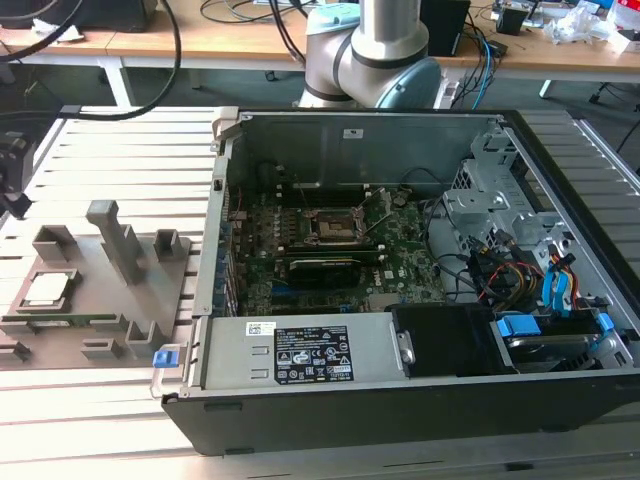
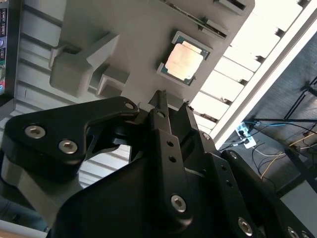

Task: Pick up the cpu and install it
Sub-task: 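Pick up the cpu and move it towards the insertion slot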

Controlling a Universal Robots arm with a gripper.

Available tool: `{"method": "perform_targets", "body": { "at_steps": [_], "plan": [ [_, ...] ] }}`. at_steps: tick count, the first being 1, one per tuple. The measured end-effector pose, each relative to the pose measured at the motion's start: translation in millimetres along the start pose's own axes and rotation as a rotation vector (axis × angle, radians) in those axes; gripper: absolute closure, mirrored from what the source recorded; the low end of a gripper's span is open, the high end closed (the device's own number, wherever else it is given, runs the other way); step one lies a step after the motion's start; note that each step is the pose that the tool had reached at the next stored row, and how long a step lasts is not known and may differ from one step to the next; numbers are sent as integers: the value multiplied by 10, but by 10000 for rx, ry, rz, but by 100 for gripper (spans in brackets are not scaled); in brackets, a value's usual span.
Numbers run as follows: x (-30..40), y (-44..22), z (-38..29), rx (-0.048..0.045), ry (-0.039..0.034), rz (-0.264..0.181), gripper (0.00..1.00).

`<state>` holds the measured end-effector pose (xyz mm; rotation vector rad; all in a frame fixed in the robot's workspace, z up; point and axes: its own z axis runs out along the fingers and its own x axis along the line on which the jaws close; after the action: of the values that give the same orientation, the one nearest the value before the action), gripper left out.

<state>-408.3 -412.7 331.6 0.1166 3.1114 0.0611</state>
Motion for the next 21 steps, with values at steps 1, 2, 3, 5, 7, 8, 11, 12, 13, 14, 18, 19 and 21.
{"method": "perform_targets", "body": {
  "at_steps": [1,2,3,5,7,8,11,12,13,14,18,19,21],
  "plan": [
    [0,-3,39,0,1,-2,70],
    [1,-5,70,0,1,-1,70],
    [2,-6,103,0,1,-2,70],
    [3,-9,155,0,0,-2,70],
    [5,-11,208,0,0,-2,70],
    [9,-15,252,0,1,-4,70],
    [23,-28,344,-1,6,-87,70],
    [26,-33,376,-2,7,-106,70],
    [30,-42,413,-3,6,-110,70],
    [34,-61,438,-3,7,-114,70],
    [37,-115,529,-2,8,-124,70],
    [37,-129,552,-2,9,-128,70],
    [38,-166,608,-4,10,-151,70]
  ]
}}
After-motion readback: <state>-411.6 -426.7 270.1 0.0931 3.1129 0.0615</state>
